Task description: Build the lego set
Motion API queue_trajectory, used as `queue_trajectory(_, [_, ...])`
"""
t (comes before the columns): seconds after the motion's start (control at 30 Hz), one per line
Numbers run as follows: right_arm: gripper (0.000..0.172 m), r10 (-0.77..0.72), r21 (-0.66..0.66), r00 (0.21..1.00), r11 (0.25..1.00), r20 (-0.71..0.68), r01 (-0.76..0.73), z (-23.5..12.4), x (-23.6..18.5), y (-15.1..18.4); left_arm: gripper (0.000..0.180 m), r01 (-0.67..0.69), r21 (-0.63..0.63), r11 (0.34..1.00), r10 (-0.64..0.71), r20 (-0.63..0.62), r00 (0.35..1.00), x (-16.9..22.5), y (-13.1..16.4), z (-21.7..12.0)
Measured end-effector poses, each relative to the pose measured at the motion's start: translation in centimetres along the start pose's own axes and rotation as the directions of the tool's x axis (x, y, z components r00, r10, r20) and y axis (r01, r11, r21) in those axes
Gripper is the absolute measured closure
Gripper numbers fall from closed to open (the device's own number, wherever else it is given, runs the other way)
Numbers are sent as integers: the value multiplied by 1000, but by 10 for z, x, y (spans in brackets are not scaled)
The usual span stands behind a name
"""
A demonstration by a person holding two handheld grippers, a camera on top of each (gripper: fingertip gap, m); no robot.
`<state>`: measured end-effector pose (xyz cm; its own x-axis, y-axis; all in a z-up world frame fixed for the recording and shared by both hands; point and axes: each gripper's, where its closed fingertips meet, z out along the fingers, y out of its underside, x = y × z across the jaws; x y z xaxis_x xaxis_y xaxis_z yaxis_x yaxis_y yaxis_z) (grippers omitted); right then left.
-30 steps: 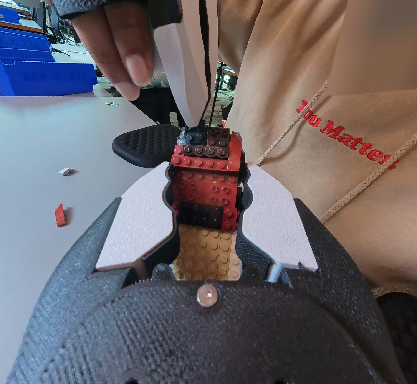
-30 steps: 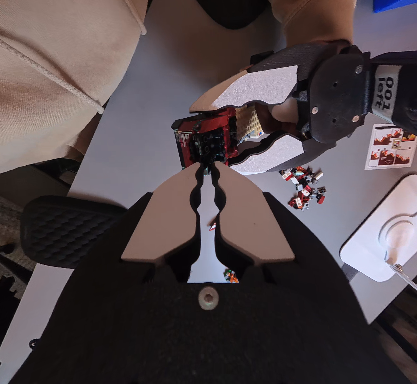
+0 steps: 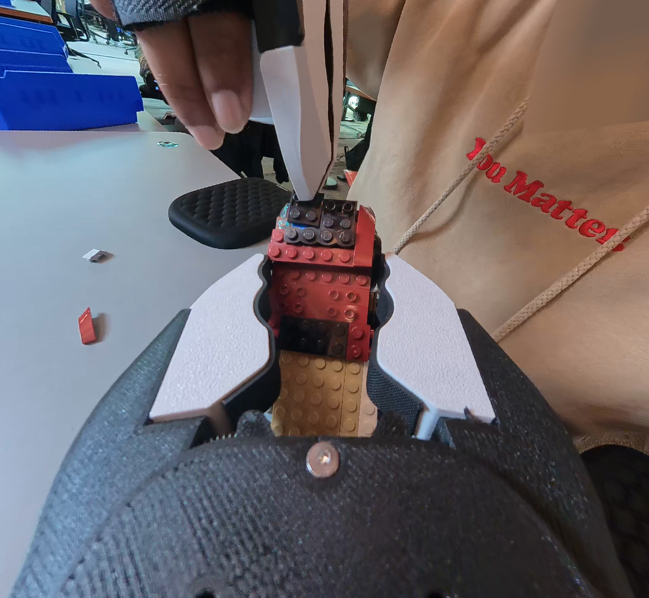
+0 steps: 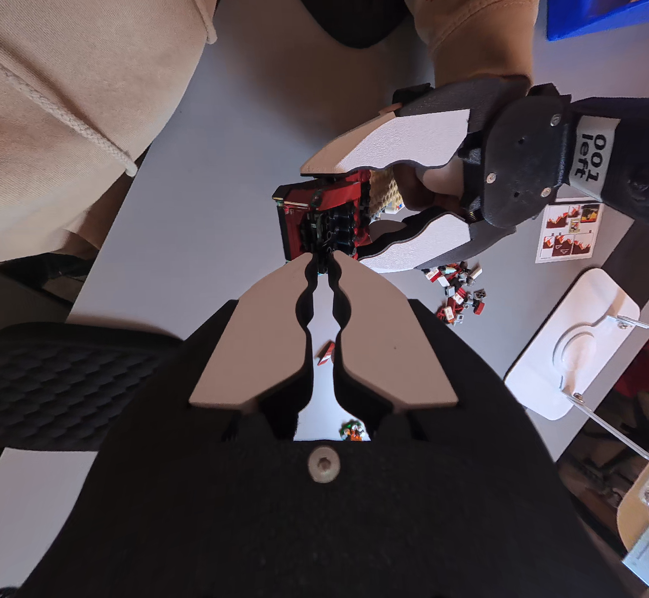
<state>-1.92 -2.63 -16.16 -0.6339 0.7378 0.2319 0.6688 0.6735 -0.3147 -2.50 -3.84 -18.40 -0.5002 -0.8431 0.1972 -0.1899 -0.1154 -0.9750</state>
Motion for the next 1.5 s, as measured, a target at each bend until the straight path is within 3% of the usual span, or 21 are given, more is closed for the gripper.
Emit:
queue_trajectory(0.23, [166,-30,27,999,999,-13,31,10,-10,1,122,-27,-95,995,29,16,999,0,12,6])
queue_trajectory(0.37, [166,-83,25,996,996,-43,84,22,-19,6,122,-59,-209,976,69,43,997,-2,27,11])
queue_trajectory(0.6, [166,-207,17,960,977,-187,214,62,-45,17,122,-138,-489,861,194,64,979,-8,72,25])
queue_trajectory(0.97, [166,-176,21,932,981,-316,192,91,-55,30,122,-182,-633,752,289,68,955,-18,101,28])
queue_trajectory(1.5, [166,-209,-26,909,976,-360,215,93,-59,31,122,-229,-633,739,342,59,938,-20,103,29])
